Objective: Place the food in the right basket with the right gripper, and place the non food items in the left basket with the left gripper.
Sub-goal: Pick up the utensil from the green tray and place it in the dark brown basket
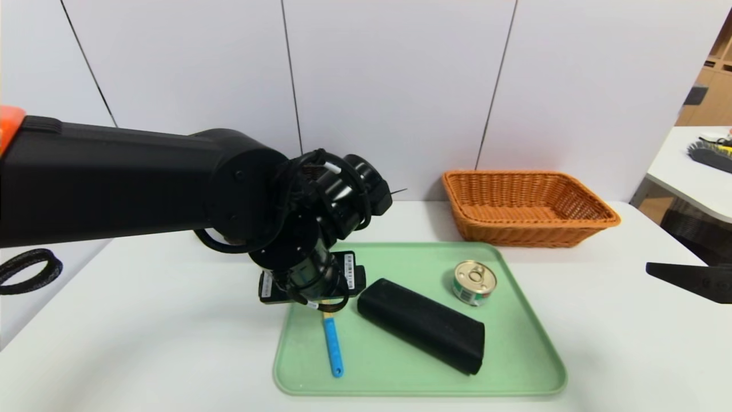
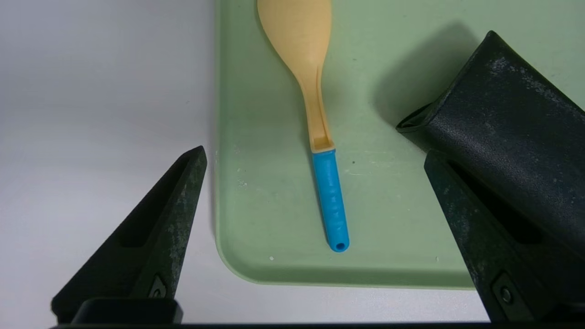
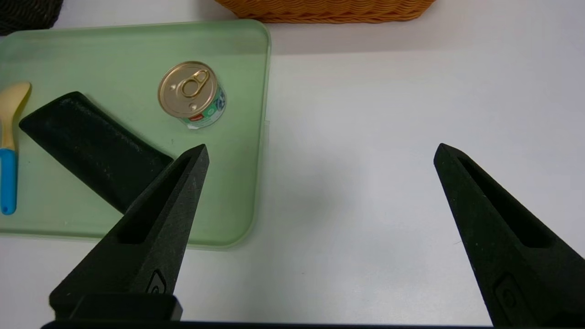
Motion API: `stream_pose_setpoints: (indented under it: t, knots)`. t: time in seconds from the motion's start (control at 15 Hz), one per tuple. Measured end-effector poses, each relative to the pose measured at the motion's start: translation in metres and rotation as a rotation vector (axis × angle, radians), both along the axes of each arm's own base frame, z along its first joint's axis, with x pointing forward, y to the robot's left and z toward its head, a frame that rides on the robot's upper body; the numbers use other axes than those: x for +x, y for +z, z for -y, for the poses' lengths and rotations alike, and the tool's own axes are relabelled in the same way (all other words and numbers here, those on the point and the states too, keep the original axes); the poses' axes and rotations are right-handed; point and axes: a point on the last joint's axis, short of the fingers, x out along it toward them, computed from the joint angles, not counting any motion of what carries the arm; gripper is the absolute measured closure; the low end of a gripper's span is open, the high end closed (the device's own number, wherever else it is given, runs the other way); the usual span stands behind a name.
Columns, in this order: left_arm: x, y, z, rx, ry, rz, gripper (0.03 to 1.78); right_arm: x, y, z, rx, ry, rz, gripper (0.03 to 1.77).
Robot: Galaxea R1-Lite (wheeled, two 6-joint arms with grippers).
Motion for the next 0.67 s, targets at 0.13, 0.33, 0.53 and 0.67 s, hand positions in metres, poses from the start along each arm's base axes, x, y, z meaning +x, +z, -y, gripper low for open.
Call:
stream_pose_setpoints:
  t: [0.13, 0.33, 0.53, 0.67]
  knots:
    - [0.0009, -0.0049, 0.0019, -0.002, -0.009, -0.032, 0.12, 0.0005, -0.0003, 0.0002, 0.005, -0.006, -0.003, 0.10]
    - [0.0005, -0.0081, 0.0021, -0.009, -0.006, -0.068, 0.12, 0.0008, 0.0011, 0.0005, 0.010, -0.010, 0.002, 0.10]
    - [0.0004, -0.0101, 0.0029, -0.014, 0.005, -0.079, 0.12, 0.0009, 0.0017, 0.0005, 0.011, -0.010, 0.004, 0.10]
    - [0.0003, -0.0124, 0.0029, -0.010, 0.013, -0.088, 0.12, 0.0010, 0.0016, 0.0005, 0.011, -0.011, 0.003, 0.10]
